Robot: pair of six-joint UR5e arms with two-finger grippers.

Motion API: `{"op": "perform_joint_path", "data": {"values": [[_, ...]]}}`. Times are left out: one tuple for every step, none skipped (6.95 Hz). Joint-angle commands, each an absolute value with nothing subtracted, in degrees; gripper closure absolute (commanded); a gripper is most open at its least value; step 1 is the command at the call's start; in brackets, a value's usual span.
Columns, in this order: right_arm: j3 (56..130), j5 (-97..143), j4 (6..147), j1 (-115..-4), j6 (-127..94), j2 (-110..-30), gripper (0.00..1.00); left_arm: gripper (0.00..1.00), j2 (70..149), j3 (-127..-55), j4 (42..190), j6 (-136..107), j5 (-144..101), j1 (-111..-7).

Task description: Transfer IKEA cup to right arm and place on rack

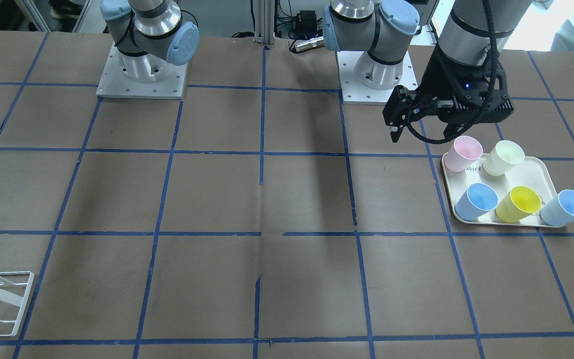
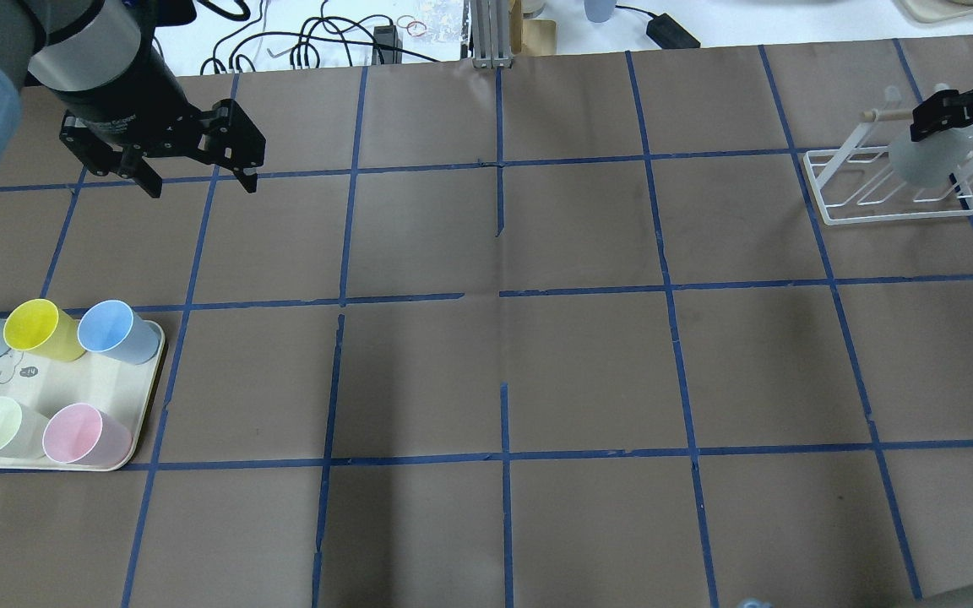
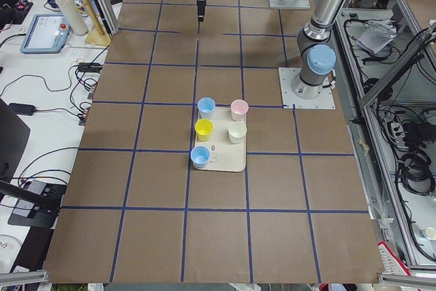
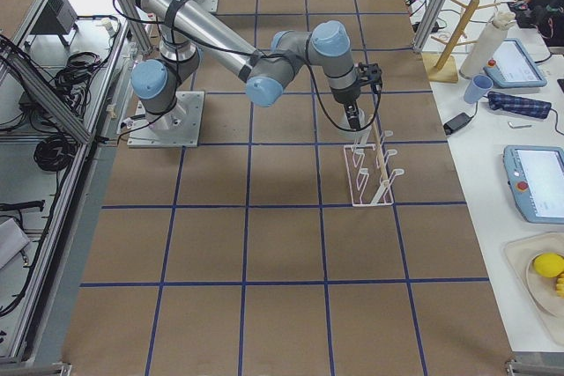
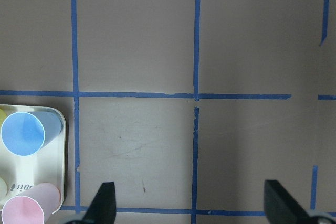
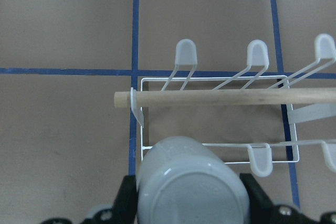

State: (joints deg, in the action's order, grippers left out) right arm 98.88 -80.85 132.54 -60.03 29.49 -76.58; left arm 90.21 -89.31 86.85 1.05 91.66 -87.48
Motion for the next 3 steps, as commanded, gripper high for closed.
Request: {"op": "perform_joint_path", "data": {"values": [[99.0,-80.9,134.9,-60.0,29.5,-74.4,0.97,0.0,90.4,-89.2,87.3,1.1,91.8,-87.5],[98.9,-80.9,135.0,-60.0,29.4,-73.6,0.97,0.0,90.4,-89.2,87.3,1.1,91.8,-87.5],[99.0,-80.9,134.8,-60.0,29.4,-73.1,0.97,0.0,90.3,-89.4,87.3,1.1,91.8,-87.5]]}}
